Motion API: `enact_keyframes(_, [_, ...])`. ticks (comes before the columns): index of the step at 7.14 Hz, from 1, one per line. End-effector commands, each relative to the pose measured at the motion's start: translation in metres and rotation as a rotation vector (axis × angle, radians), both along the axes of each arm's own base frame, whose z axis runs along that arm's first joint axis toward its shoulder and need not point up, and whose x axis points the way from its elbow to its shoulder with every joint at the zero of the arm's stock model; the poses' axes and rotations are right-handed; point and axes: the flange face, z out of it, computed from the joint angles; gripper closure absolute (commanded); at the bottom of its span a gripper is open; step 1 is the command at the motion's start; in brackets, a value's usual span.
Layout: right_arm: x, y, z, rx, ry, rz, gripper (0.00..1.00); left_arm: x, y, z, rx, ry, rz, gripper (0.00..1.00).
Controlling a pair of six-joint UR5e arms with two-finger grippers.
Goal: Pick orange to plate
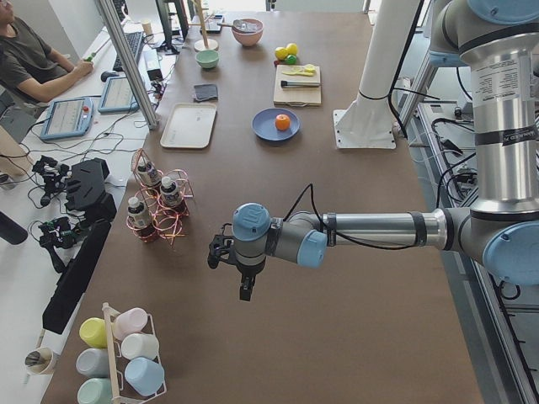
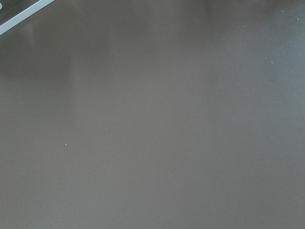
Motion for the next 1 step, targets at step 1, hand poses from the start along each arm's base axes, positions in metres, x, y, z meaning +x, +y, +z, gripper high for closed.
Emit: enact_keyframes(1, [-0.0004, 0.0000, 0.0000, 0.001, -0.003, 0.000, 0.00, 0.0003, 0.0007, 0.0007, -0.003, 0.005, -0.001, 0.03])
